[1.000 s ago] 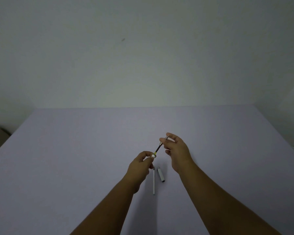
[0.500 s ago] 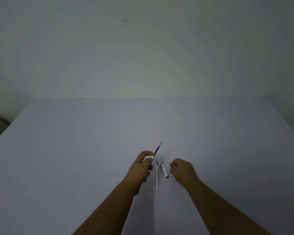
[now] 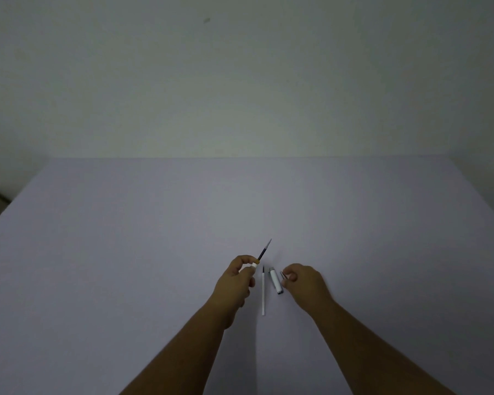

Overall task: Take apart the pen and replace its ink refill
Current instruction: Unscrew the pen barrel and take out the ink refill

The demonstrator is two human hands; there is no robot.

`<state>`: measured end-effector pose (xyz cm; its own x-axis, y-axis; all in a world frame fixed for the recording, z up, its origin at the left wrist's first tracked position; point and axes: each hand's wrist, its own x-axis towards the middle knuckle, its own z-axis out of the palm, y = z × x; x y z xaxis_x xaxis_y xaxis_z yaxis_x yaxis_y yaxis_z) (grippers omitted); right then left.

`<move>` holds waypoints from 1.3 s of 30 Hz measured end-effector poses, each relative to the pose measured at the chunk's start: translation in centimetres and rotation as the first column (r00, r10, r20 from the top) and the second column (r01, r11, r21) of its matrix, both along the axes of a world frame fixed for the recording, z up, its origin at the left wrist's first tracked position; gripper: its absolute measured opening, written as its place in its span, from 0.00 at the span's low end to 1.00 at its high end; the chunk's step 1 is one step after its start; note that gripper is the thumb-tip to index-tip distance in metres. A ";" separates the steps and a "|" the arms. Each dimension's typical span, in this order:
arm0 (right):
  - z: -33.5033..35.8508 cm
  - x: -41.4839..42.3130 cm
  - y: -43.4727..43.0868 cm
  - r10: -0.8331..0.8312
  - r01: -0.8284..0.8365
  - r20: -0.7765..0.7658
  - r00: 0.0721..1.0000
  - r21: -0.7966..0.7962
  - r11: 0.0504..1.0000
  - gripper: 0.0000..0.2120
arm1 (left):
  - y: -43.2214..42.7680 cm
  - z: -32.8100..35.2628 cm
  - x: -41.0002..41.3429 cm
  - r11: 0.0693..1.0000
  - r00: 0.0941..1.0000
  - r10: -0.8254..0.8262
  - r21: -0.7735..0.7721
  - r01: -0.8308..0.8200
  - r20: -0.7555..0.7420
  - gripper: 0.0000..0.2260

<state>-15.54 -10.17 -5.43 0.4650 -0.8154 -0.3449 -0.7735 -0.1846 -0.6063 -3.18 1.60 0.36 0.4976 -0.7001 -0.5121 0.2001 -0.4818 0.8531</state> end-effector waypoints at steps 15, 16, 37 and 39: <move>4.6 2.3 -2.0 -0.602 0.134 0.526 0.601 0.676 0.725 0.06 | -1.3 -0.1 -1.1 0.998 0.997 -0.053 0.044 0.050 0.050 0.08; 4.3 2.0 -2.5 -0.614 0.191 0.511 0.602 0.654 0.732 0.06 | -1.2 -0.3 -0.9 0.998 0.998 -0.033 0.049 0.031 0.047 0.07; -0.4 -0.5 -1.4 -0.220 0.218 0.039 0.975 0.044 0.975 0.12 | 0.1 -1.9 0.5 0.995 0.992 0.081 0.047 -0.086 0.097 0.10; 0.0 -0.2 -1.1 -0.200 0.200 0.055 0.978 -0.005 0.980 0.11 | 0.3 -1.8 0.7 0.994 0.989 0.081 0.057 -0.088 0.123 0.11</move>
